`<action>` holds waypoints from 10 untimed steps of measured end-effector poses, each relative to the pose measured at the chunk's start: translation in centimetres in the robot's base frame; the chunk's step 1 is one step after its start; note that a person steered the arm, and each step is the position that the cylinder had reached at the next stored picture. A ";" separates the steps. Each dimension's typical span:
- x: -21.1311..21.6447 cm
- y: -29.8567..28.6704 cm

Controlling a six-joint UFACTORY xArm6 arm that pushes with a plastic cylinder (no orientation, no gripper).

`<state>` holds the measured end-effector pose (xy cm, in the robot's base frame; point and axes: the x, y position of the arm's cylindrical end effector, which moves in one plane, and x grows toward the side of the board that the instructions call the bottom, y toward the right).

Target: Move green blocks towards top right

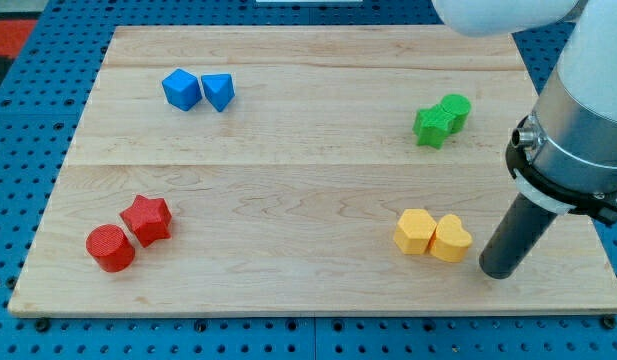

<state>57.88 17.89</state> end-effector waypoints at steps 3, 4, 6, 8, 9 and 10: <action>2.3 -7.3; 0.7 -15.6; -13.4 -4.5; -19.7 2.4; -21.7 1.6; -18.7 2.7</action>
<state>39.14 20.62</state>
